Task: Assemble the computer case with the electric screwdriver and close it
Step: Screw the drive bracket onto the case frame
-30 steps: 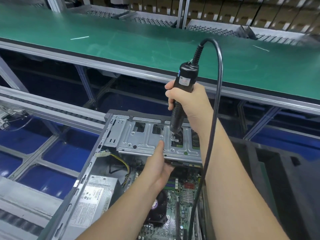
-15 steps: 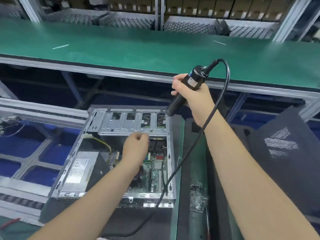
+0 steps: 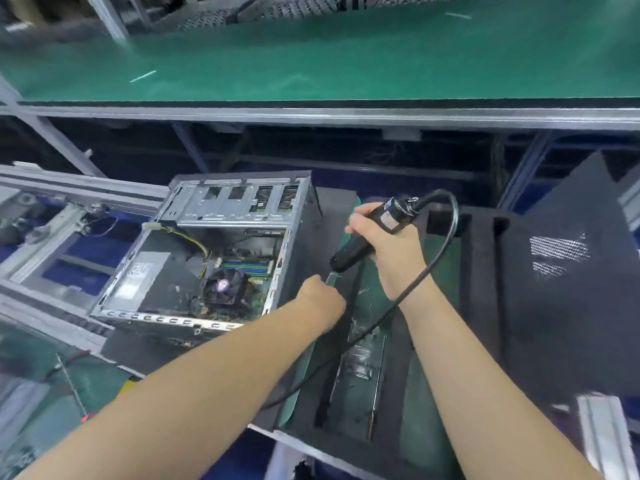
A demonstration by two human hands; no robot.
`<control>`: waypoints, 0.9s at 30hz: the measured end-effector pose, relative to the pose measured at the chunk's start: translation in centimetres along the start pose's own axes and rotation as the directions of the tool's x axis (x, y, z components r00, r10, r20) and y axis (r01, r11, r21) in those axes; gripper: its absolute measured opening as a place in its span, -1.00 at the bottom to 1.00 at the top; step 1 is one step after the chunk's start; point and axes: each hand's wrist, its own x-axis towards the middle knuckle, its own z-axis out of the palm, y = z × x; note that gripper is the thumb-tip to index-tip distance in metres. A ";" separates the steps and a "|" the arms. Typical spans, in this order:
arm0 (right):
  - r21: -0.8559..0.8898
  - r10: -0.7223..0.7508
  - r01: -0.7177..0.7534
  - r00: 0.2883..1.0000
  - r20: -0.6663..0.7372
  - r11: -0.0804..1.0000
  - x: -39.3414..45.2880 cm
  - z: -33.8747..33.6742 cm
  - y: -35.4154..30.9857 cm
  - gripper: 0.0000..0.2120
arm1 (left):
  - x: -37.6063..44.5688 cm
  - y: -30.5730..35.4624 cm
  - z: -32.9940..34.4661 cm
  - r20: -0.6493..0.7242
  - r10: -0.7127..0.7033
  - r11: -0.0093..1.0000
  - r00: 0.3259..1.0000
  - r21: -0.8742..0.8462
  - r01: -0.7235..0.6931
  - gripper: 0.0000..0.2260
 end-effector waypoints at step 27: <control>0.198 -0.066 0.059 0.997 0.033 0.978 1.3 4.7 -5.1 -0.90 | -6.9 -5.2 -1.4 -0.162 -0.482 0.303 0.861 -0.953 -0.010 -0.90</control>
